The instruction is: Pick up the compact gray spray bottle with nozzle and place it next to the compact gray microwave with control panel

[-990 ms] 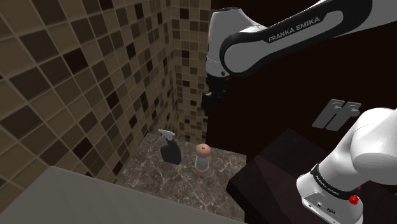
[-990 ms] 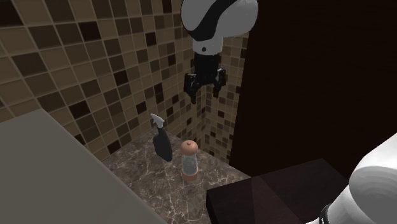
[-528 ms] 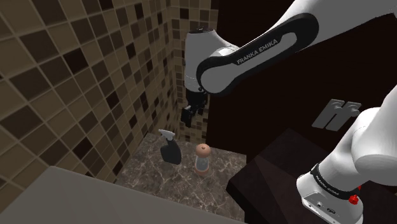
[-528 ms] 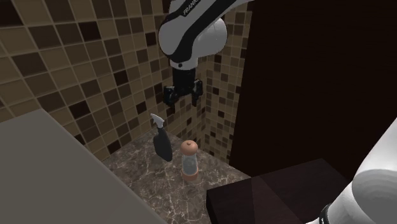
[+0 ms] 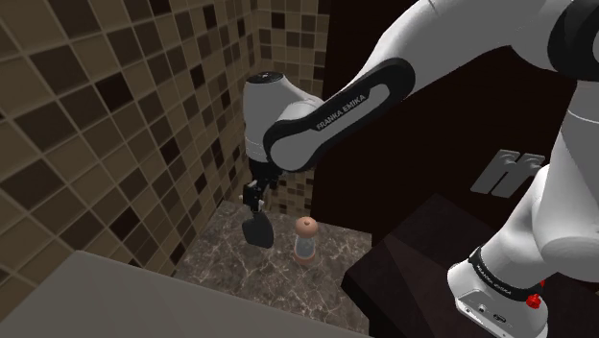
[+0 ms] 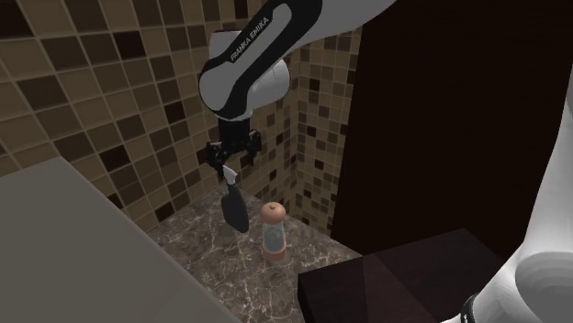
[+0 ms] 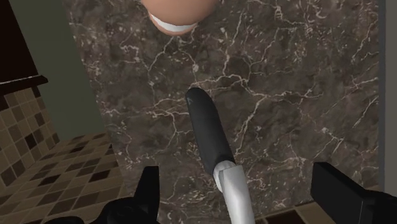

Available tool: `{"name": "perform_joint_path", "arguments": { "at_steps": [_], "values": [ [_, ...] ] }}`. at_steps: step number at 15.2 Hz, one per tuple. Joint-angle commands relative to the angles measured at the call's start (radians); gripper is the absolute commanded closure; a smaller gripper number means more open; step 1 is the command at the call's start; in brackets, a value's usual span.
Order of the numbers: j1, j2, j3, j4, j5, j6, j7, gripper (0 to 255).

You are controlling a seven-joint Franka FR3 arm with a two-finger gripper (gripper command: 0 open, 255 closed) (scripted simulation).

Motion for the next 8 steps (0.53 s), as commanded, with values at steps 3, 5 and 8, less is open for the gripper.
{"name": "perform_joint_path", "arguments": {
  "at_steps": [3, 5, 8],
  "values": [
    [0.013, 0.050, -0.007, 0.012, -0.021, 0.038, 0.013, 0],
    [0.017, 0.070, -0.011, 0.011, -0.029, 0.059, 0.019, 0],
    [0.021, 0.086, -0.014, 0.010, -0.036, 0.075, 0.023, 0]
  ]
}}
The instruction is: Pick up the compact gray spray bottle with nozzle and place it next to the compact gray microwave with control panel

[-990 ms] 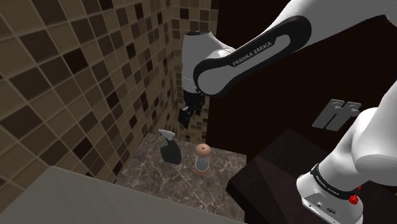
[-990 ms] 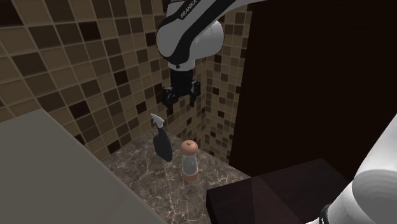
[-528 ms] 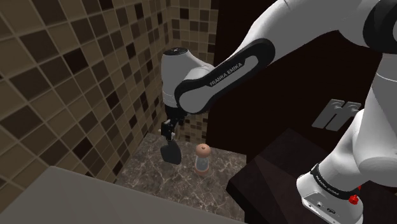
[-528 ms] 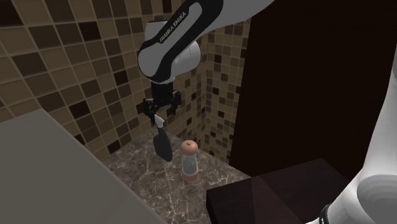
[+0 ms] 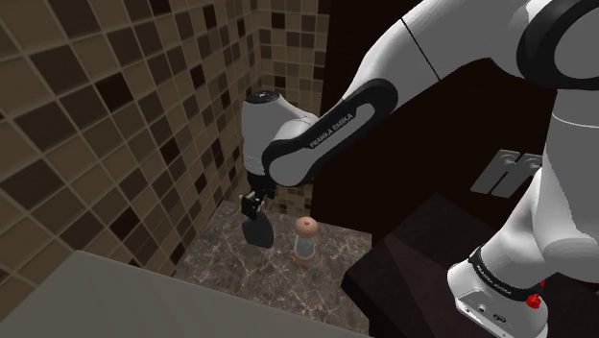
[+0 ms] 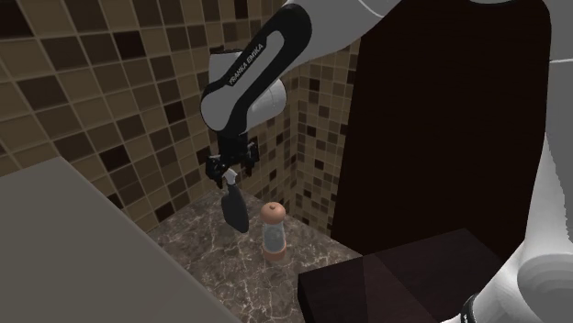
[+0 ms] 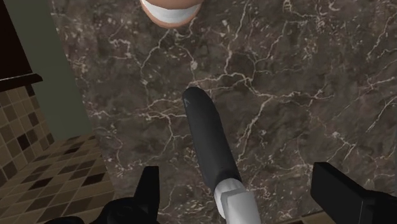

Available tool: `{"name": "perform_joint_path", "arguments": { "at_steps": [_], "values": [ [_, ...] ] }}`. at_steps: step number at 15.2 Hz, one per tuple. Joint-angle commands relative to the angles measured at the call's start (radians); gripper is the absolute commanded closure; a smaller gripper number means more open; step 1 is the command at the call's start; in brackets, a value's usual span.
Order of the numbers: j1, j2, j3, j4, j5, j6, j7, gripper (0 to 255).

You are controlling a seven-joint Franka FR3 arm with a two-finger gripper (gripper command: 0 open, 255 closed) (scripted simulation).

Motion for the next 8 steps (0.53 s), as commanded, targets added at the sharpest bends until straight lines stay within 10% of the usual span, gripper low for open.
{"name": "perform_joint_path", "arguments": {
  "at_steps": [1, 6, 7, 8],
  "values": [
    [0.000, 0.004, -0.001, 0.000, -0.002, 0.004, 0.000, 0],
    [0.000, 0.004, -0.001, 0.000, -0.002, 0.004, 0.000, 0],
    [0.000, 0.004, -0.001, 0.000, -0.002, 0.004, 0.000, 255],
    [0.000, 0.004, -0.001, 0.000, -0.002, 0.004, 0.000, 255]
  ]
}}
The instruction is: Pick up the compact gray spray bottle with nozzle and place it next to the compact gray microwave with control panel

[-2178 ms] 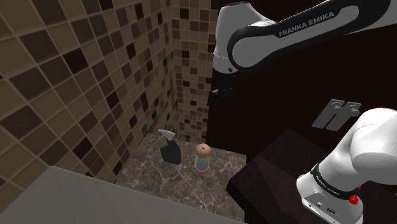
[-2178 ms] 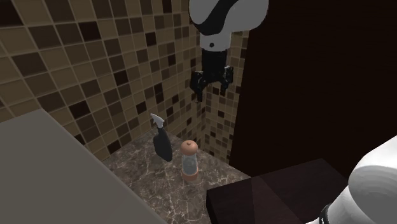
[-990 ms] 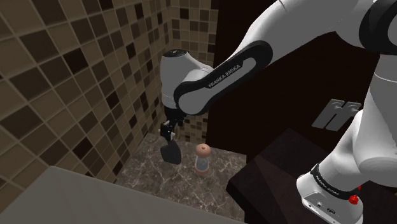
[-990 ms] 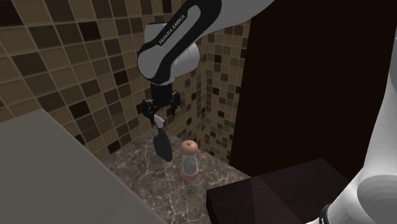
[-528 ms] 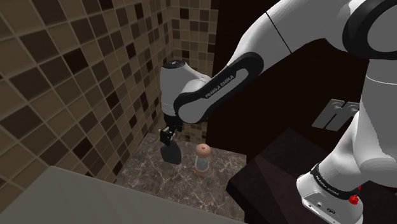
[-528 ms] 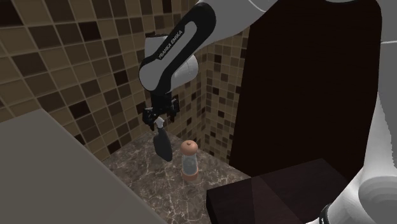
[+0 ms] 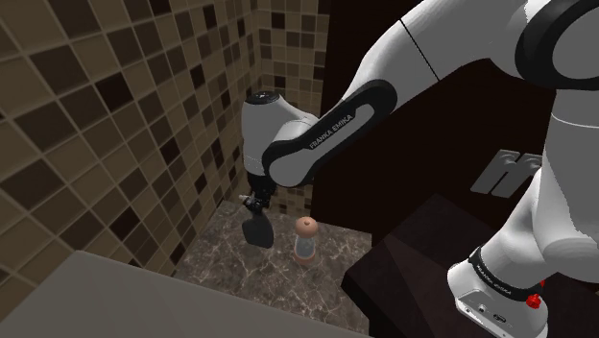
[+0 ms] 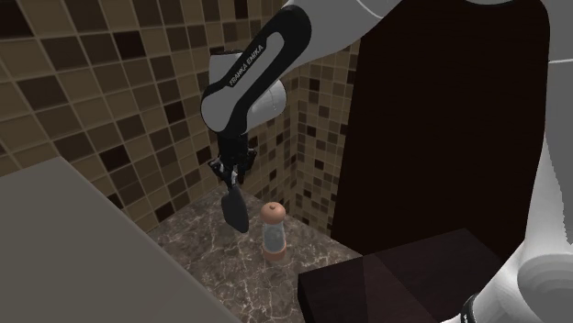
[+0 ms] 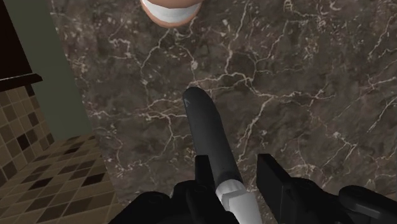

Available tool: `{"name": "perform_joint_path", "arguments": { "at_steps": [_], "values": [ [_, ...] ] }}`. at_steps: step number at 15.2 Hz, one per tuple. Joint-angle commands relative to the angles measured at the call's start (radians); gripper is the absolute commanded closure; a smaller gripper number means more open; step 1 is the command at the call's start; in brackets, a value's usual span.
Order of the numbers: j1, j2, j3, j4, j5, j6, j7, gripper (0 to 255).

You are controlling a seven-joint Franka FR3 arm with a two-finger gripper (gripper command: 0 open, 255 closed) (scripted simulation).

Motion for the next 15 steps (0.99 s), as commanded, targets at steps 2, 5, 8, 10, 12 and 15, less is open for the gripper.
{"name": "perform_joint_path", "arguments": {
  "at_steps": [2, 5, 8, 10, 12, 15],
  "values": [
    [0.000, 0.000, 0.000, 0.000, 0.000, 0.000, 0.000, 255],
    [0.000, 0.000, 0.000, 0.000, 0.000, 0.000, 0.000, 255],
    [0.000, 0.000, 0.000, 0.000, 0.000, 0.000, 0.000, 255],
    [-0.004, -0.019, 0.005, 0.003, 0.008, -0.021, -0.004, 255],
    [-0.007, -0.037, 0.009, 0.007, 0.015, -0.043, -0.008, 255],
    [-0.011, -0.063, 0.014, 0.015, 0.026, -0.076, -0.014, 255]
  ]
}}
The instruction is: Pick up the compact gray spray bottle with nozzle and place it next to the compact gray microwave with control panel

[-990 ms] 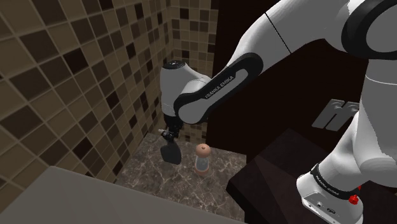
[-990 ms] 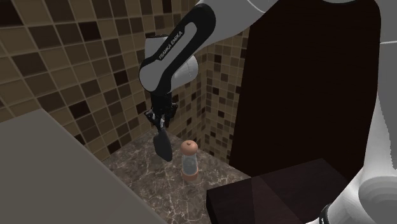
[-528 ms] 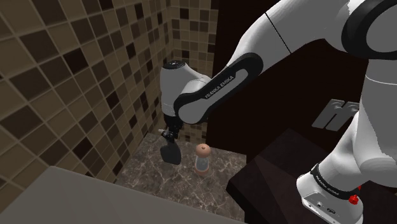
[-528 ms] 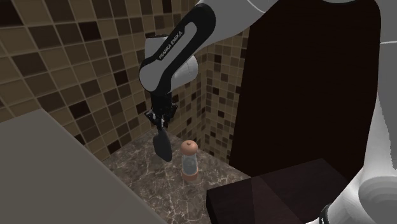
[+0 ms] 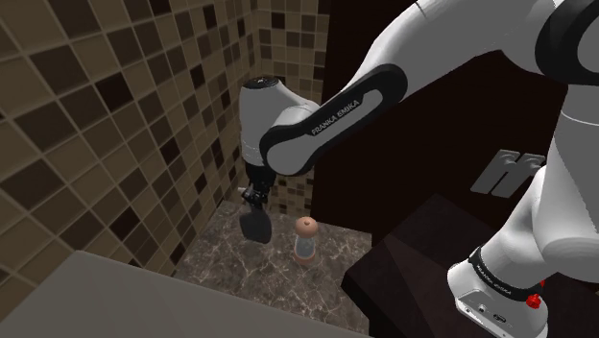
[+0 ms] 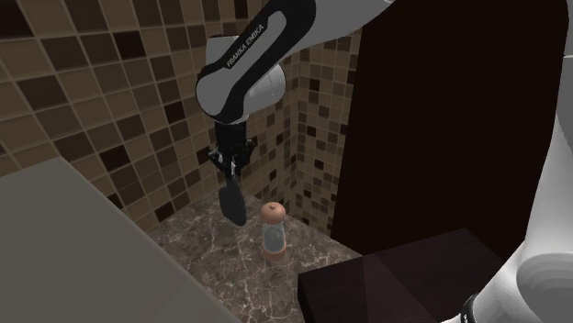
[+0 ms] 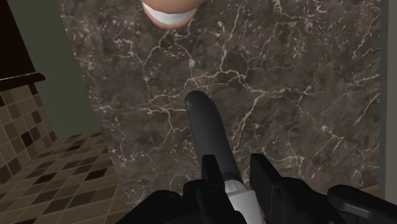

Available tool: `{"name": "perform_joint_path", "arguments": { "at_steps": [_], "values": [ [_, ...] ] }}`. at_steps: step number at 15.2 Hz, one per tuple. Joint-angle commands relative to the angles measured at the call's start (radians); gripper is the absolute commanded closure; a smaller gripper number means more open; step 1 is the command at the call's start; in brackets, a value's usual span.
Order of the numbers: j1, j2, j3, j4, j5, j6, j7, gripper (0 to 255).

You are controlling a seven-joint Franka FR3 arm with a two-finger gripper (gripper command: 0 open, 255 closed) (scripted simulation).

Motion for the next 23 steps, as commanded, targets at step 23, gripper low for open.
{"name": "perform_joint_path", "arguments": {
  "at_steps": [23],
  "values": [
    [-0.022, -0.163, 0.024, 0.128, 0.066, -0.283, -0.034, 255]
  ]
}}
